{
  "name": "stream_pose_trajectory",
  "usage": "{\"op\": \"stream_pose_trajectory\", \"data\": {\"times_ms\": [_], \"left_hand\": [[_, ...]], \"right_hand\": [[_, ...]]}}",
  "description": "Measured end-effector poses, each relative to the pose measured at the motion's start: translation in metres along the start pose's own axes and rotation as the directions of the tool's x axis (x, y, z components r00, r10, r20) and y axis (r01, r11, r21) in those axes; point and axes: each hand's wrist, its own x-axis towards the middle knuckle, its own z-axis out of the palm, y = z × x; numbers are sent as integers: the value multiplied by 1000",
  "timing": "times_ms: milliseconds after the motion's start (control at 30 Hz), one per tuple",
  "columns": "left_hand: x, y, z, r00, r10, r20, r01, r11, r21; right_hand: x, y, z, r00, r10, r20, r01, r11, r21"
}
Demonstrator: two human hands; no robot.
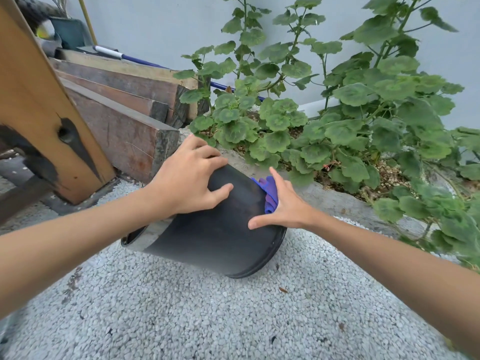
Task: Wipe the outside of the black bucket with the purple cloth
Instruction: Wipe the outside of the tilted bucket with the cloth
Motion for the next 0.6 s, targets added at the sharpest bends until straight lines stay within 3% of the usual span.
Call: {"op": "stream_pose_trajectory", "data": {"times_ms": [233, 600], "left_hand": [[24, -32, 8, 988, -142, 54, 147, 983, -113], [43, -38, 13, 993, -119, 23, 121, 979, -167]], "right_hand": [[27, 2, 6, 998, 58, -13, -57, 997, 58], [-31, 13, 60, 942, -149, -299, 78, 968, -238]]}}
